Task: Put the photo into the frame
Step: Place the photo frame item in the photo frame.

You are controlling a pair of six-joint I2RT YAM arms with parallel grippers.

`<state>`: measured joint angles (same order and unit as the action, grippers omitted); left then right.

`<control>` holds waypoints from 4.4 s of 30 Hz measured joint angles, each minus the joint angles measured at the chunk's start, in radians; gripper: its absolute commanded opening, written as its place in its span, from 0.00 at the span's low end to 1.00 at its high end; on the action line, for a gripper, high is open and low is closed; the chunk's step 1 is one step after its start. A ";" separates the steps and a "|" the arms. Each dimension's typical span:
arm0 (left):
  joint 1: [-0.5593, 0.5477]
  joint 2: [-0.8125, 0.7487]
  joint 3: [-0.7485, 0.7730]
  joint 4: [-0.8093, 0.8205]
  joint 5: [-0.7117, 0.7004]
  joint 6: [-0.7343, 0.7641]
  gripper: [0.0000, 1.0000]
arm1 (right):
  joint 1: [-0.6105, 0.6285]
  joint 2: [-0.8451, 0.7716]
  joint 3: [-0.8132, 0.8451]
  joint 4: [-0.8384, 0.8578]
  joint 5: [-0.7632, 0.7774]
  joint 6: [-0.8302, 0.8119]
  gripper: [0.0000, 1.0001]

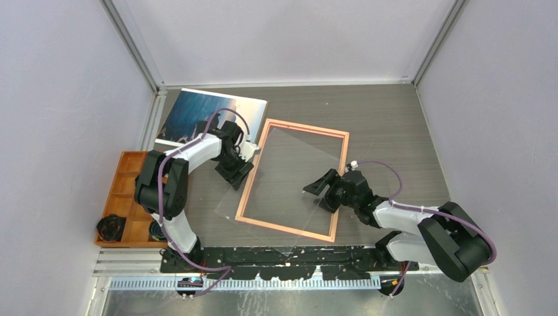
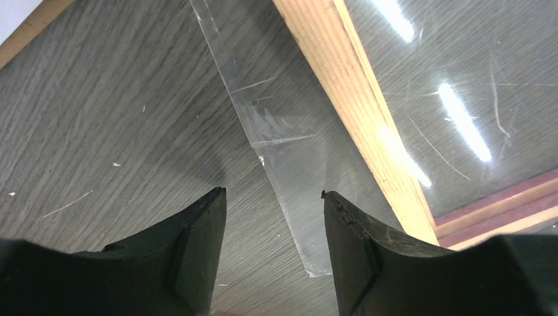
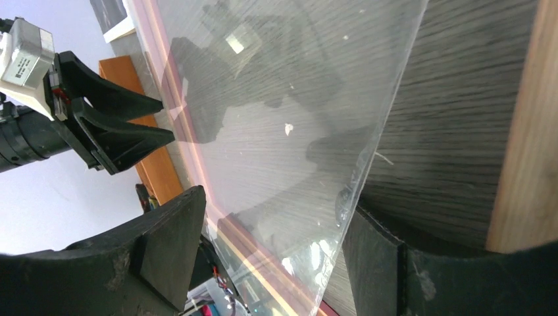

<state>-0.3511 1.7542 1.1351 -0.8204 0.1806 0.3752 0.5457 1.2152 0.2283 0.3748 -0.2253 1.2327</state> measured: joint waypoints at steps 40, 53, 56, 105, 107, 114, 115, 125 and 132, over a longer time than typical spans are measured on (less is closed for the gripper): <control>0.014 -0.022 0.075 -0.161 0.150 0.005 0.74 | 0.038 0.049 -0.094 0.364 0.143 0.050 0.01; 0.072 -0.051 0.197 -0.158 0.151 -0.010 0.69 | -0.185 -0.126 0.243 -0.355 -0.108 -0.360 0.01; 0.072 -0.016 0.193 -0.130 0.129 -0.013 0.66 | -0.194 -0.092 0.230 -0.398 -0.154 -0.379 0.01; 0.051 0.119 0.114 0.071 0.109 -0.080 0.40 | -0.293 -0.126 0.076 0.087 -0.366 -0.273 0.01; 0.051 0.119 0.112 0.073 0.112 -0.080 0.39 | -0.293 -0.124 0.066 0.122 -0.380 -0.256 0.01; 0.051 0.119 0.107 0.080 0.138 -0.080 0.35 | -0.300 -0.110 0.052 0.225 -0.422 -0.203 0.01; 0.051 0.119 0.106 0.081 0.143 -0.080 0.34 | -0.301 -0.110 0.052 0.233 -0.426 -0.200 0.01; 0.051 0.119 0.102 0.084 0.179 -0.080 0.31 | -0.304 -0.111 0.053 0.282 -0.457 -0.185 0.01; 0.051 0.119 0.100 0.084 0.190 -0.080 0.28 | -0.312 -0.099 0.053 0.258 -0.430 -0.211 0.01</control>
<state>-0.3000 1.8736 1.2346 -0.7364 0.3706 0.2951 0.2337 1.1164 0.2810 0.6327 -0.6552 1.0218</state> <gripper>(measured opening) 0.292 0.024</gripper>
